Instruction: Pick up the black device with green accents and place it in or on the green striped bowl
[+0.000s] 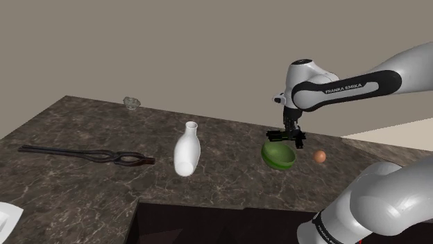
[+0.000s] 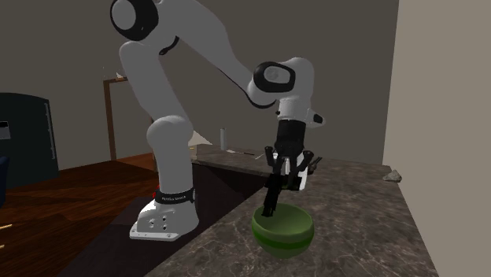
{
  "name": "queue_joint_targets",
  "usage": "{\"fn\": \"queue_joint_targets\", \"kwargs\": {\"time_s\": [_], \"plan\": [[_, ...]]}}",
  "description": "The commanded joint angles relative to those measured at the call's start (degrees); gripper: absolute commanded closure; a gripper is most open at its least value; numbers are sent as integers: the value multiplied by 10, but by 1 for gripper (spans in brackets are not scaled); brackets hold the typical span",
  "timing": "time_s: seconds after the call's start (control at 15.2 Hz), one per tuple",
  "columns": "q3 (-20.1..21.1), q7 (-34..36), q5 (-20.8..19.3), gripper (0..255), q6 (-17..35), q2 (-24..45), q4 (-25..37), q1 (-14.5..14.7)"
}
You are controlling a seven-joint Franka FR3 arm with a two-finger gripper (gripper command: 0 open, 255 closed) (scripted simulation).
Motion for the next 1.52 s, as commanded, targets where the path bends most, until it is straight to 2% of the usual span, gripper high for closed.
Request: {"fn": "queue_joint_targets", "kwargs": {"time_s": [0.0,0.4,0.86,0.92,1.25,1.45], "plan": [[-3,4,-4,255,18,9,-8,-1],[-11,18,-14,255,76,47,-30,-3],[-11,18,-14,255,76,47,-30,-4],[-11,18,-14,0,76,47,-30,-4],[-11,18,-14,0,76,47,-30,-4],[6,12,7,0,9,15,3,8]]}}
